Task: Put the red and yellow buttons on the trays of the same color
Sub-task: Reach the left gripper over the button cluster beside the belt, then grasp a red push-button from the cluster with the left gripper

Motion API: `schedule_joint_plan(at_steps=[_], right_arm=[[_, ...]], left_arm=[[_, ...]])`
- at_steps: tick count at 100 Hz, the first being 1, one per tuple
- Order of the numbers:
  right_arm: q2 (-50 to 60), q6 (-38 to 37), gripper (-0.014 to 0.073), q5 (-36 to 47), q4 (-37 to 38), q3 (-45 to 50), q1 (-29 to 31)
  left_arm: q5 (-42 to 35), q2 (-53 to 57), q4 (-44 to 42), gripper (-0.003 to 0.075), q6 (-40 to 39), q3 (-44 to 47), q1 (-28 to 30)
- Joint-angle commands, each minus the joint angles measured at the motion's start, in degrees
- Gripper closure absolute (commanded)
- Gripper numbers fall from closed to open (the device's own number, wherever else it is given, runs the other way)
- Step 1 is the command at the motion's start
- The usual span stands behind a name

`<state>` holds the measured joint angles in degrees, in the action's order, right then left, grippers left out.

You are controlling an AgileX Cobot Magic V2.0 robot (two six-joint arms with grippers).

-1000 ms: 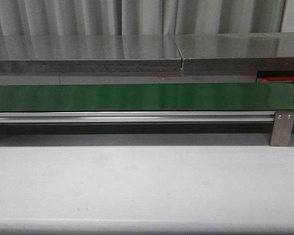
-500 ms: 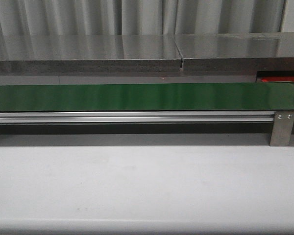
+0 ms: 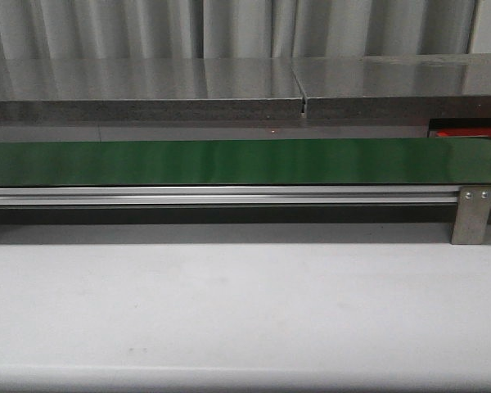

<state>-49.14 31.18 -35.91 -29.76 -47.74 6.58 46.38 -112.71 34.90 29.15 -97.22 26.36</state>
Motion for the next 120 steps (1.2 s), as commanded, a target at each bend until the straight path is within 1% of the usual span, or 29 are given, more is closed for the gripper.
schedule_joint_plan(at_steps=[1,10,19,25,36,46,62,100,120], right_arm=[[0.40,0.51,0.0711,2.99,-0.81,-1.43,0.05],[0.40,0.51,0.0711,2.99,-0.81,-1.43,0.05],[0.40,0.51,0.0711,2.99,-0.81,-1.43,0.05],[0.40,0.51,0.0711,2.99,-0.81,-1.43,0.05],[0.40,0.51,0.0711,2.99,-0.81,-1.43,0.05],[0.40,0.51,0.0711,2.99,-0.81,-1.43,0.05],[0.40,0.51,0.0711,2.99,-0.81,-1.43,0.05],[0.40,0.51,0.0711,2.99,-0.81,-1.43,0.05],[0.40,0.51,0.0711,2.99,-0.81,-1.43,0.05]], left_arm=[[1.35,-2.00,1.84,0.0102,-1.82,-7.13,0.16],[1.77,-6.09,1.66,0.0102,-3.63,-11.50,0.16],[1.55,-8.21,1.43,0.0102,-3.74,-13.71,0.16],[0.70,-8.85,-0.35,0.0102,-3.87,-14.13,0.05],[-0.29,-9.49,-5.87,0.0102,-6.63,-14.28,0.05],[-0.72,-10.15,-8.82,0.0102,-6.74,-14.36,0.05],[-2.51,-10.75,-8.65,0.0102,-6.74,-14.36,0.05],[-2.76,-14.24,-7.93,0.0102,-6.74,-14.63,-0.05],[-4.08,-15.34,-7.93,0.0102,-6.61,-14.63,-0.05]])
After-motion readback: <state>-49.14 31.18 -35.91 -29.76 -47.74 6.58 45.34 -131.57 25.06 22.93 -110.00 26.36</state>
